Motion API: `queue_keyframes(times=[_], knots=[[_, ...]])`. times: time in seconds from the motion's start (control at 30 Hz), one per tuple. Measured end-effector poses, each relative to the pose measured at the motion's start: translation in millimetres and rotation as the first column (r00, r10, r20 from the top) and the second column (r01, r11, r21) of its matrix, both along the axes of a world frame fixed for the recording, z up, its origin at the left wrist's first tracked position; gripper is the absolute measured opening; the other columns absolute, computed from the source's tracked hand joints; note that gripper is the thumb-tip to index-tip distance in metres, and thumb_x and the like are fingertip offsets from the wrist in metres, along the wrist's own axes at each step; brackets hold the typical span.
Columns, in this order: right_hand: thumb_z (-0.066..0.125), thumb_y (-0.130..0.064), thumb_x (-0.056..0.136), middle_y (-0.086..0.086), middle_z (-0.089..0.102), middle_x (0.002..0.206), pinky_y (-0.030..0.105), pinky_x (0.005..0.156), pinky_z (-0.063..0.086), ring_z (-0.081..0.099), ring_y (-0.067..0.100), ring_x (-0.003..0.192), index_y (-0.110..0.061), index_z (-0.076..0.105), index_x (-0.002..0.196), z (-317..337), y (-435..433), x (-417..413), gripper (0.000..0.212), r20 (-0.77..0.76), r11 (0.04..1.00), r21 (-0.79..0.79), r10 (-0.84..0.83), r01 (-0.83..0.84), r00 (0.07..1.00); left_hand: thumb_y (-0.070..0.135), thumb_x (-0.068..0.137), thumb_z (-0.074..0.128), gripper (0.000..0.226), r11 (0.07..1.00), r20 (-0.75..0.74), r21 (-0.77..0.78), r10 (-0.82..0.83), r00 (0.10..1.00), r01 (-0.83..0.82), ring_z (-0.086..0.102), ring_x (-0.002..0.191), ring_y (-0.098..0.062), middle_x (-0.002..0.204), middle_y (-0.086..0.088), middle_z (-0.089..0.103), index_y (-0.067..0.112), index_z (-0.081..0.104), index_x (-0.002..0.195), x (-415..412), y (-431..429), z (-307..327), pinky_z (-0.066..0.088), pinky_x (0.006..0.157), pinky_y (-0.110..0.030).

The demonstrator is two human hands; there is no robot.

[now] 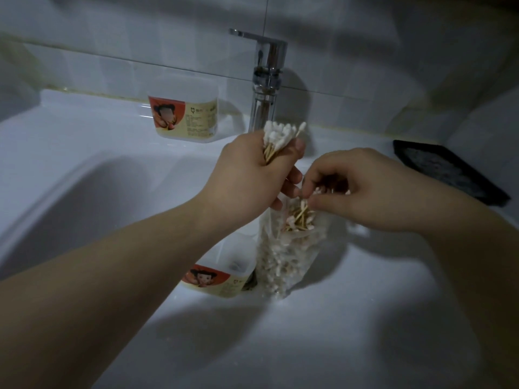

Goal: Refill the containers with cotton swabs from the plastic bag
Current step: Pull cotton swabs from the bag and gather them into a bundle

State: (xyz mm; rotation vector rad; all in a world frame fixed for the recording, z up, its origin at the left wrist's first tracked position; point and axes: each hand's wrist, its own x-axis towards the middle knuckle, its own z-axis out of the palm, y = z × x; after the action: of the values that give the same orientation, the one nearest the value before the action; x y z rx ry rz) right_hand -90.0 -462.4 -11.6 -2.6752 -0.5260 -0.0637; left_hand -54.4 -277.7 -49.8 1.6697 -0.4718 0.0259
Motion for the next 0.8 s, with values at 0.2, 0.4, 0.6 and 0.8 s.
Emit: queue_keyframes(times=[0.2,0.4,0.6,0.8], knots=[[0.076,-0.017,0.087,-0.006,0.072,0.073,0.023,0.067,0.049,0.065,0.006,0.067,-0.028,0.074,0.082,7.4,-4.3,-0.6,0.013,-0.008,0.953,0.3,-0.048,0.049,0.999,0.029,0.101,0.056,0.016,0.998,0.018,0.059,0.008,1.0,-0.009,0.073,0.065,-0.014,0.077,0.002,0.073,0.017,0.066,0.097,0.3,1.5,-1.9,0.05,0.047,-0.023],[0.073,-0.002,0.088,0.002,0.076,0.077,0.024,0.073,0.057,0.077,0.018,0.074,-0.021,0.075,0.083,11.6,-2.9,-2.7,0.02,-0.007,0.829,0.548,-0.125,0.109,0.992,0.035,0.102,0.057,0.021,0.993,0.075,0.113,0.03,0.997,-0.038,0.07,0.059,-0.012,0.08,0.006,0.073,0.018,0.067,0.093,2.7,1.7,-4.0,0.05,0.047,-0.025],[0.068,0.007,0.089,0.004,0.07,0.075,0.025,0.073,0.059,0.076,0.025,0.072,-0.019,0.074,0.079,7.3,1.3,3.2,0.028,0.007,0.688,0.715,-0.181,0.122,0.983,0.045,0.098,0.061,0.034,0.975,0.154,0.199,0.068,0.986,-0.099,0.052,0.05,-0.002,0.054,0.013,0.057,0.028,0.064,0.069,5.0,3.0,-4.8,0.045,0.053,-0.023],[0.067,0.006,0.091,0.008,0.064,0.084,0.029,0.073,0.06,0.074,0.027,0.069,-0.018,0.074,0.078,7.6,2.0,5.3,0.029,-0.006,0.569,0.816,-0.178,0.108,0.984,0.05,0.083,0.077,0.03,0.963,0.135,0.27,-0.042,0.99,0.004,0.058,0.061,0.002,0.063,0.016,0.063,0.026,0.063,0.074,-0.3,2.7,-2.8,0.045,0.058,-0.018]])
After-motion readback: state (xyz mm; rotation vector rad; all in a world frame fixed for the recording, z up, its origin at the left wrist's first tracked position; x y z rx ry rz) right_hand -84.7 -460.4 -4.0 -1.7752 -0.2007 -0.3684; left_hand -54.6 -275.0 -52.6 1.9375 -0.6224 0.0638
